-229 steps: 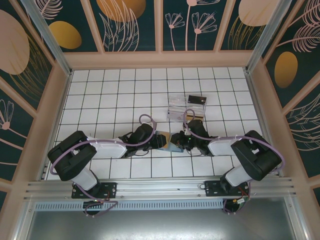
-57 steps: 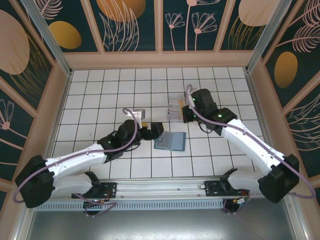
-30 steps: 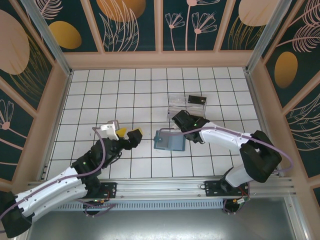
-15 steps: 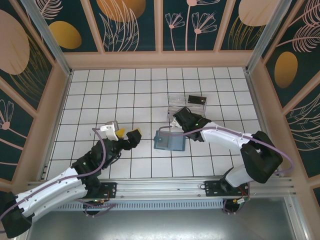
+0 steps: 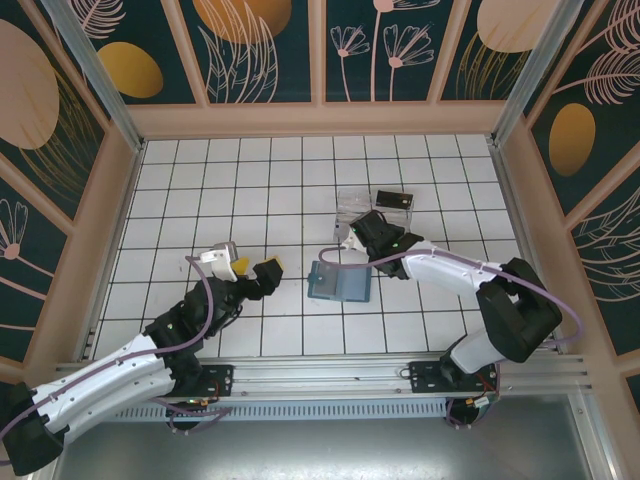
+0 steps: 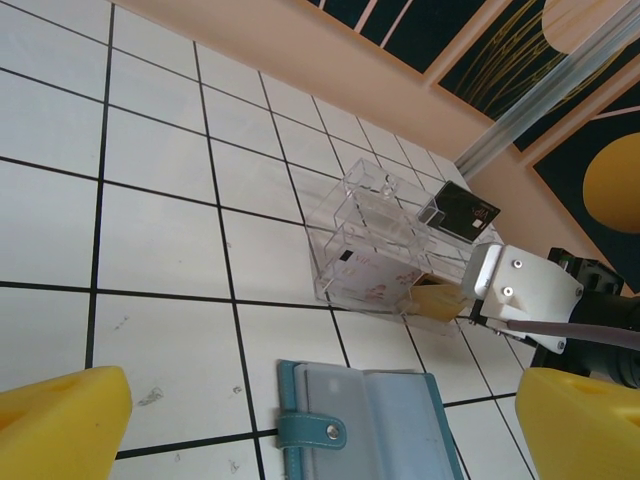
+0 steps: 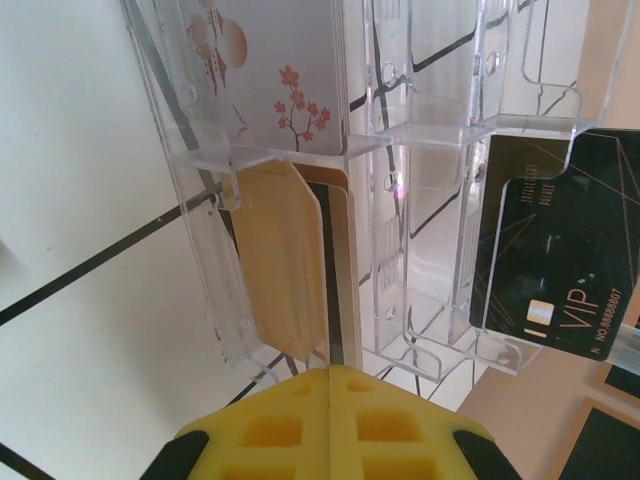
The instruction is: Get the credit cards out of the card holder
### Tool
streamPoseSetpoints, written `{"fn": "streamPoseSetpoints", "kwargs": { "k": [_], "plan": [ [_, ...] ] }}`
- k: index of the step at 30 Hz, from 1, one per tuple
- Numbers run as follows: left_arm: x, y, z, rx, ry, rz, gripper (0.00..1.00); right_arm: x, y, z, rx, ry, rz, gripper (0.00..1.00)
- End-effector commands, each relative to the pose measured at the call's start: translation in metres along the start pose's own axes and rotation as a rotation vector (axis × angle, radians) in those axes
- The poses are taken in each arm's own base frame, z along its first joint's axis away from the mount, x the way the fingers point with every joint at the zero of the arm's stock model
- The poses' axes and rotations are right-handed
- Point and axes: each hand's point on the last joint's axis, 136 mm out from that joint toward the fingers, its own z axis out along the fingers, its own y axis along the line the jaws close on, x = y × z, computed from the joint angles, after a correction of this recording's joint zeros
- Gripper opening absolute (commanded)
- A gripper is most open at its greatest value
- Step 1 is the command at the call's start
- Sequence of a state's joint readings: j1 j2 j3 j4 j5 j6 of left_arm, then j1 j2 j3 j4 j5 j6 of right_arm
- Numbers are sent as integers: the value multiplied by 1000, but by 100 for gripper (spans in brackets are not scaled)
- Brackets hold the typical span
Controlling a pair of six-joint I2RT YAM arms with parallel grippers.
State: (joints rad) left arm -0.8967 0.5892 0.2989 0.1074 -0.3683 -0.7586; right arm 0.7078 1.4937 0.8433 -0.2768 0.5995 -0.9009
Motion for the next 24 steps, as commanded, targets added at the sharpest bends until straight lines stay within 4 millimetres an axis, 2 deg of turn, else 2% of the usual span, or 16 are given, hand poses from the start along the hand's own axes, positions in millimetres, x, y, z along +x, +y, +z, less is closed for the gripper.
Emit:
{"fn": "streamPoseSetpoints", "kwargs": {
  "k": [1,11,13,15,17,21,24],
  "plan": [
    [1,7,0,-24,-7,26,99,-1,3,9,-8,-2,-9,0],
    [2,8,1,-31,-8,31,99,10,11,18,-34,22,0,0],
    [2,9,1,-32,-7,32,99,11,11,20,-28,27,5,27],
    [2,9,1,-30,-8,31,99,13,8,23,-8,39,9,37],
    [2,9,1,-32,-8,32,99,13,6,27,3,44,16,44],
    [3,10,0,-33,-7,33,99,10,1,32,24,58,18,45],
    [2,10,0,-33,-10,32,99,7,-12,34,60,68,41,47]
  ]
}}
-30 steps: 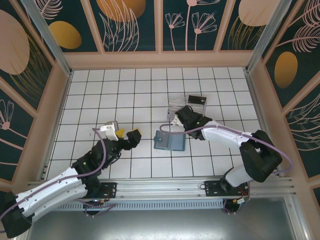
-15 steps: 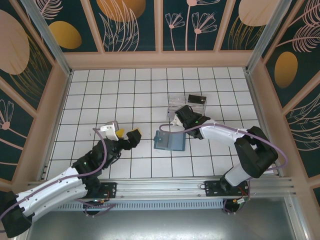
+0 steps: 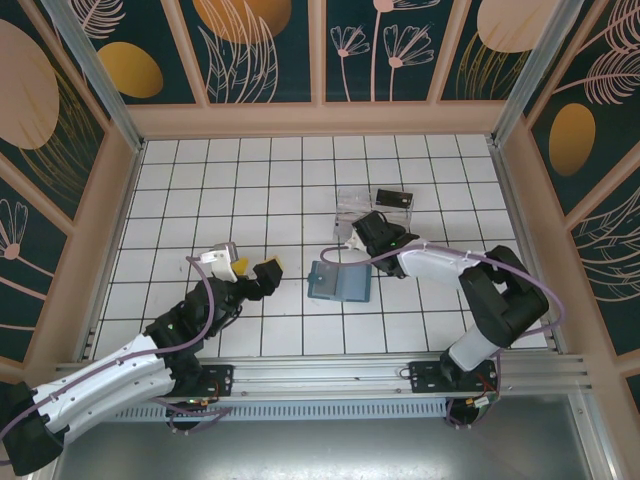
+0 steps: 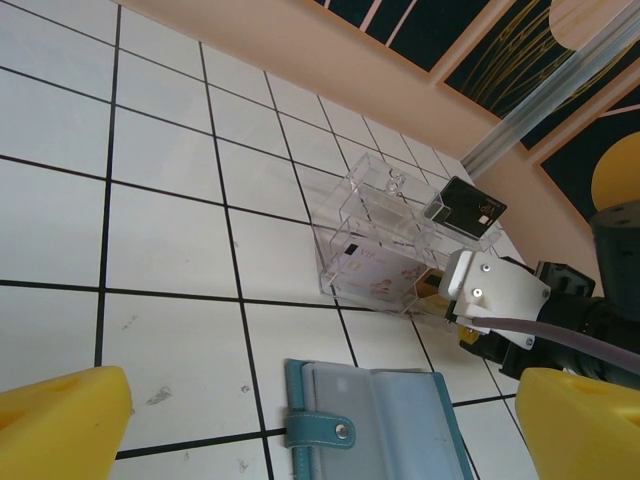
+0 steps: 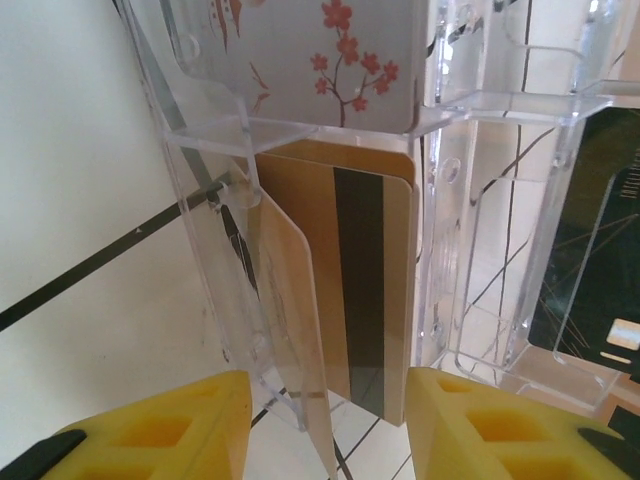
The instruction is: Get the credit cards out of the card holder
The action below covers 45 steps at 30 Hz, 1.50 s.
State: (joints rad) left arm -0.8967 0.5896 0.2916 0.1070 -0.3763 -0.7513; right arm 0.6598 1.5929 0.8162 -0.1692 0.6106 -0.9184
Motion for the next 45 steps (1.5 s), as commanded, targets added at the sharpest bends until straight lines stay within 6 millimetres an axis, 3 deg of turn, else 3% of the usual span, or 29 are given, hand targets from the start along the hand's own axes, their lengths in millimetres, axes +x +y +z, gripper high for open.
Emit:
{"fn": "streamPoseSetpoints", "kwargs": {
  "k": [1,7,13,21,25,27,29,34,38,41,45],
  "plan": [
    [0,7,-1,-22,-11,21,99,-2,-26,3,72,23,44,46],
    [1,8,-1,-24,-11,21,99,4,-52,5,159,61,72,47],
    [1,8,-1,-23,-10,22,99,12,-60,3,178,70,98,47],
    [2,8,0,-27,-9,26,99,14,-73,-22,201,26,223,48],
    [4,9,3,-38,4,33,99,2,-80,-51,184,-27,440,46],
    [5,7,6,-38,15,36,98,-1,-74,-59,119,-34,590,40],
    [8,3,9,-31,37,39,99,-8,-63,-66,6,-54,766,25],
    [22,-10,24,-11,124,29,98,-27,-29,-87,-213,-194,1117,25],
    [42,-21,38,11,227,19,91,-28,-3,-97,-366,-252,1344,29],
    [57,-28,48,29,299,-5,79,-29,21,-101,-484,-292,1426,29],
    [80,-30,61,20,391,-38,73,-21,56,-95,-577,-273,1484,30]
  ]
}}
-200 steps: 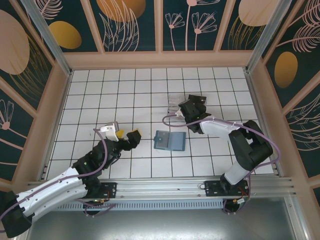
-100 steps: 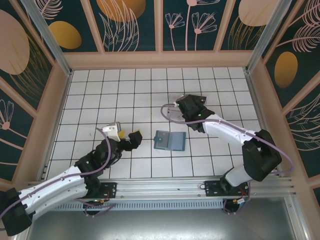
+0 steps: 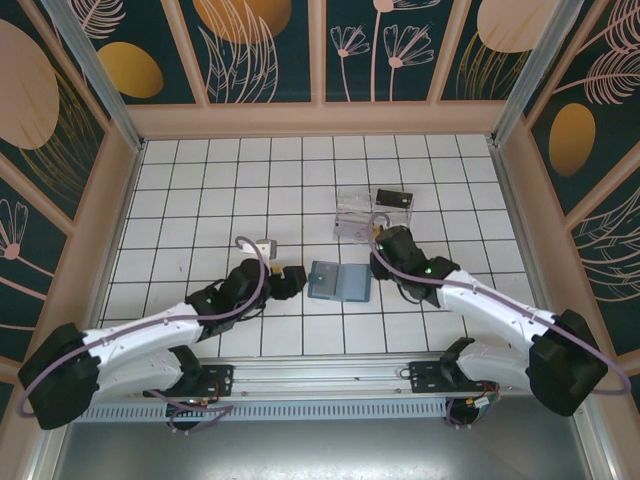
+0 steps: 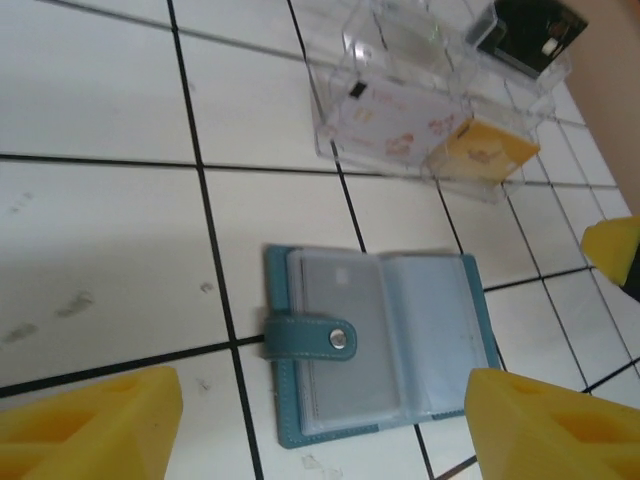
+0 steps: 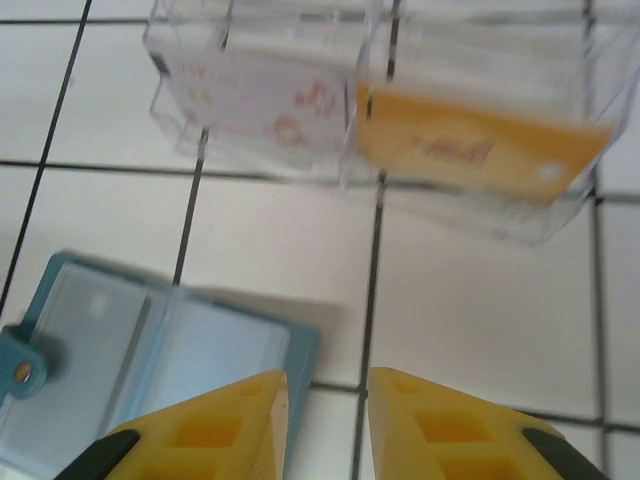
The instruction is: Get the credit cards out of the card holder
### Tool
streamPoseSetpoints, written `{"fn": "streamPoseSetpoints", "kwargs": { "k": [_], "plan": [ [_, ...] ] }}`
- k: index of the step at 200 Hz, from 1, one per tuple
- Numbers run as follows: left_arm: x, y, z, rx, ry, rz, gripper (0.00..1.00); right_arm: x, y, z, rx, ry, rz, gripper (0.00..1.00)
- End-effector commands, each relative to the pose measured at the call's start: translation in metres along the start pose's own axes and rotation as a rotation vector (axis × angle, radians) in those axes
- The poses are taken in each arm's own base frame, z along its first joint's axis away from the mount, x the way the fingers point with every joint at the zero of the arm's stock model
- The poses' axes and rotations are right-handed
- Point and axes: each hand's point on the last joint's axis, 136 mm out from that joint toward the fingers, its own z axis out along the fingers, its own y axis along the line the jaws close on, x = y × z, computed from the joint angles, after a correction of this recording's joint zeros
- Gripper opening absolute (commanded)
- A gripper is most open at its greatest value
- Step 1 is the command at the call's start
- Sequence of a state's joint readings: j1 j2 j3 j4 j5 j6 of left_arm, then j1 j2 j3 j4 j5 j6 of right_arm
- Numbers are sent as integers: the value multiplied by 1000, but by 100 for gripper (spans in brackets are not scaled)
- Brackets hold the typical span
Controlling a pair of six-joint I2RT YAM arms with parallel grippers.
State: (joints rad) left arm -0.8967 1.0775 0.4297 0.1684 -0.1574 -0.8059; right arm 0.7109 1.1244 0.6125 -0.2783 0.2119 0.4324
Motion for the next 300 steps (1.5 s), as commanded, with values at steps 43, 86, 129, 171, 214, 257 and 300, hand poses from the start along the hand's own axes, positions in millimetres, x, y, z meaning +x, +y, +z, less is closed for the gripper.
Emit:
{"fn": "streamPoseSetpoints", "kwargs": {
  "k": [43,86,129,171,214,257,300],
  "plan": [
    [32,-27,32,82,183,-89,55,47,14,17,-156,77,163,36],
    [49,-30,43,51,240,-77,55,55,19,31,-168,109,139,37],
    [52,-27,51,29,251,-68,55,57,24,40,-176,135,134,33],
    [55,-26,59,17,263,-50,54,63,22,46,-160,157,137,26],
    [57,-25,64,13,270,-37,54,63,22,46,-162,156,146,24],
    [60,-21,73,-13,275,-25,54,64,22,47,-162,160,147,24],
    [64,-18,80,-35,287,-11,54,66,24,48,-169,167,151,23]
  ]
}}
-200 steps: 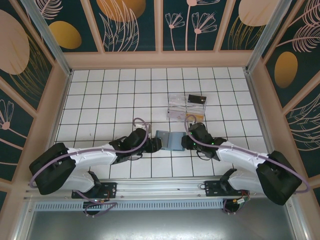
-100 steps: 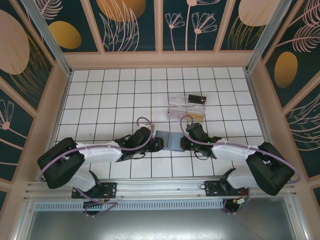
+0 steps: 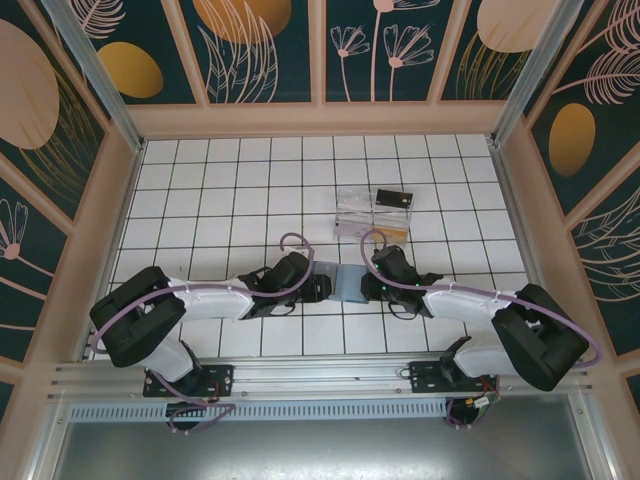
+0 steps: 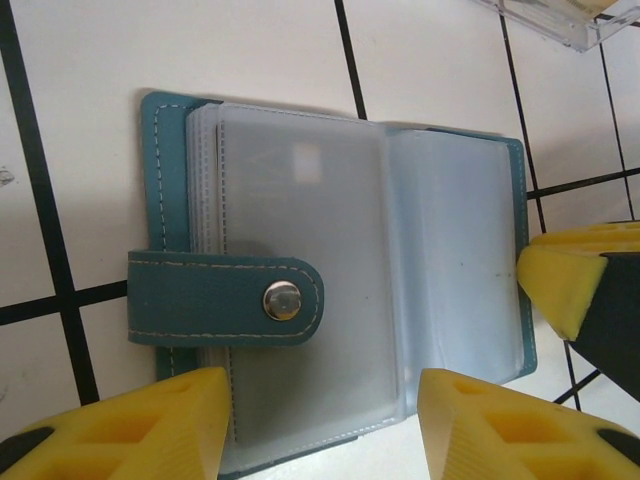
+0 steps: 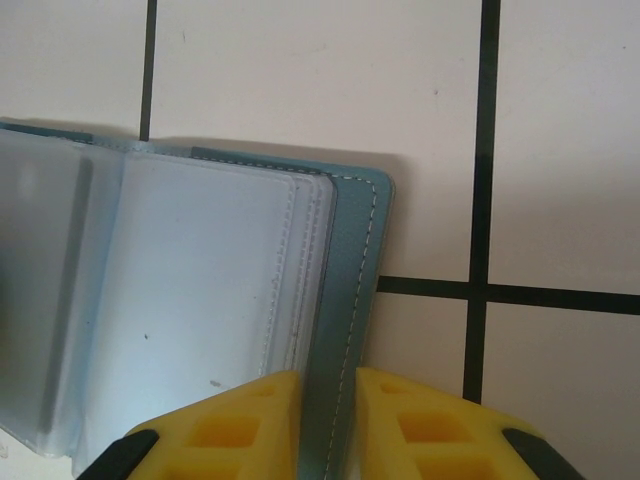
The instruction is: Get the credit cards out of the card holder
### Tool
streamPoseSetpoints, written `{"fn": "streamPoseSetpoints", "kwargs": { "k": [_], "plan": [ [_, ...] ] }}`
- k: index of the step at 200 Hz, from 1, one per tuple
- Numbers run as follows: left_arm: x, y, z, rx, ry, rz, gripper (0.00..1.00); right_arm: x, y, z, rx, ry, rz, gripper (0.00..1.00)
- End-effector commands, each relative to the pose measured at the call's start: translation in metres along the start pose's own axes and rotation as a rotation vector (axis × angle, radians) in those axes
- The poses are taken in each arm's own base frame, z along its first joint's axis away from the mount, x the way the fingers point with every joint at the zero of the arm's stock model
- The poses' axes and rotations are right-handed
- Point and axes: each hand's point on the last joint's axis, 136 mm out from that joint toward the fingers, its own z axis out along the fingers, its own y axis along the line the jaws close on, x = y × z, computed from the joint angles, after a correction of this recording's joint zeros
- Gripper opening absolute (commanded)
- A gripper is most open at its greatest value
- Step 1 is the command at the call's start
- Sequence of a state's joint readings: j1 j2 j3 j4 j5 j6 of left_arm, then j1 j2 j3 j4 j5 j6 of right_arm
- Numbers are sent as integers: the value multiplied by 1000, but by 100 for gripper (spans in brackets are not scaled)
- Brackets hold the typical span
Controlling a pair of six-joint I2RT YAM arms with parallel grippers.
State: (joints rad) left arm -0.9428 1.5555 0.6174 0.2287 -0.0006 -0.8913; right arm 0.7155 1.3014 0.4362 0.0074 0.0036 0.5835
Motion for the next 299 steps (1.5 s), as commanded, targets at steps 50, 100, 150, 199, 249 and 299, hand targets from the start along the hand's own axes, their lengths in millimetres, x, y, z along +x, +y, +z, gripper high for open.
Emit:
{"fn": "streamPoseSetpoints", "kwargs": {
  "k": [50,100,150,199,249,299],
  "plan": [
    [-2,-7,8,9,5,31,54,-2,9,3,-35,-2,10,23],
    [2,-12,13,39,28,21,55,0,11,5,-41,3,14,23],
    [5,-27,11,130,40,13,65,3,10,7,-36,12,15,23],
    [4,-29,10,139,39,16,67,3,10,7,-37,13,14,23],
    [-8,-55,7,226,21,43,67,6,10,8,-41,17,18,24],
    [-6,-90,14,336,61,76,66,2,10,6,-38,0,24,24]
  ]
}}
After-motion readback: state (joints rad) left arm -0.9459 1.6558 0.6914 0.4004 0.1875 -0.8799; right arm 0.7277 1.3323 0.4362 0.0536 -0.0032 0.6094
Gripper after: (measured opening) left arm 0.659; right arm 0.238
